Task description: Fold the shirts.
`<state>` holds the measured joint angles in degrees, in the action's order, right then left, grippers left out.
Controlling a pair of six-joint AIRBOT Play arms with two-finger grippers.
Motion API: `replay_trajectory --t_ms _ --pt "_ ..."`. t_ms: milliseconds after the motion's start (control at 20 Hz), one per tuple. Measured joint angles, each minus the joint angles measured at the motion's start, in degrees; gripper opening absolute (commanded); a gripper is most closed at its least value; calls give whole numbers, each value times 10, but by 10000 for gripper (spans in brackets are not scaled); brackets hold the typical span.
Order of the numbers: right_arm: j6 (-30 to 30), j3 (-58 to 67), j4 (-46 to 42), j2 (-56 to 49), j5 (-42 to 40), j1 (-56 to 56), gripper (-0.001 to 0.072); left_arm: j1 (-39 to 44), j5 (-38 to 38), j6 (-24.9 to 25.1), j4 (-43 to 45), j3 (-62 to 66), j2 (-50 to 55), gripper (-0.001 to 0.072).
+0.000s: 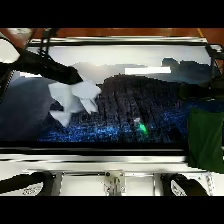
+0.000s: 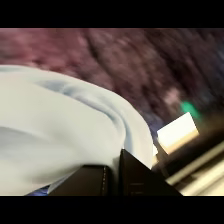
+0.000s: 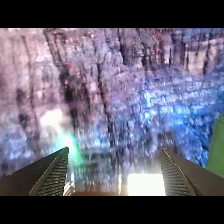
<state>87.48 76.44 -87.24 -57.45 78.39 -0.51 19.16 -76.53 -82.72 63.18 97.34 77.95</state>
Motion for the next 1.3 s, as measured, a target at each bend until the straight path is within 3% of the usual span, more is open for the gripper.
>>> replay_trajectory --t_ms 100,250,350,450,600,850,1050,1300 --pt "-3 3 -1 39 36 0 694 83 5 -21 -2 -22 -8 38" --pt "-6 4 -1 73 86 0 694 198 74 -48 -2 -71 7 66" --pt "-7 4 -1 81 109 0 694 248 133 -70 -2 -92 35 697" --pt "-7 4 -3 82 120 0 694 264 172 -111 -2 -103 61 712" --pt "-10 3 -34 68 122 0 694 219 173 -146 -1 -101 69 711" --pt "-24 -21 -98 25 110 -32 694 50 50 -137 53 -126 19 711" --pt "-51 -110 2 -7 90 -112 695 -56 2 -124 73 -263 -42 713" --pt "-88 -232 134 -39 60 -165 695 -88 62 -114 25 -444 -57 713"
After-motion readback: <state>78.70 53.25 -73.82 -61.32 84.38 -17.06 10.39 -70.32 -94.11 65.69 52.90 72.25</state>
